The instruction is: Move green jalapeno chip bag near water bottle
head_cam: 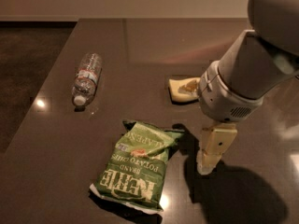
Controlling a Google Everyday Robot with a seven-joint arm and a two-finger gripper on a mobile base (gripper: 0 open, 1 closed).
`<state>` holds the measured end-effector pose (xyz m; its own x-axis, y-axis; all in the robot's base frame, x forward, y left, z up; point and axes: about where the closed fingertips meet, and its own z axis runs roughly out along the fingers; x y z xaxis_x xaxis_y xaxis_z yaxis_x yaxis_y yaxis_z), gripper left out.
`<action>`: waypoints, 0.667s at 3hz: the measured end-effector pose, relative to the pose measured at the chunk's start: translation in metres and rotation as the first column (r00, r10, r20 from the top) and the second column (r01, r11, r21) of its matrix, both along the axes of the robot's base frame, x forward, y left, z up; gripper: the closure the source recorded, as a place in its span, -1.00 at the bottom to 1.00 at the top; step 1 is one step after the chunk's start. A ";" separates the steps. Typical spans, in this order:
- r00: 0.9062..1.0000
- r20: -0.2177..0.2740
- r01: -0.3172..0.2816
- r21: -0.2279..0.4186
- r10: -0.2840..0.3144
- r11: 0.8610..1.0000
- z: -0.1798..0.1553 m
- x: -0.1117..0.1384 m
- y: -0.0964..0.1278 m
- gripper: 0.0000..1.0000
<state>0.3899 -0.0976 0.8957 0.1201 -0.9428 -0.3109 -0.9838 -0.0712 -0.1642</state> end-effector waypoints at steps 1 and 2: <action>0.998 -0.014 -0.062 0.046 0.063 0.997 -0.009 -0.007 0.026 -1.00; 0.991 -0.028 -0.130 0.076 0.132 0.989 -0.019 -0.013 0.056 -1.00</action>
Offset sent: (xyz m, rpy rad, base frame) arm -0.0162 0.0744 -0.0261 0.1038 0.0488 0.1750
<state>0.3769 -0.0414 0.8770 0.2296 -0.8938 -0.3852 -0.9718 -0.1886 -0.1415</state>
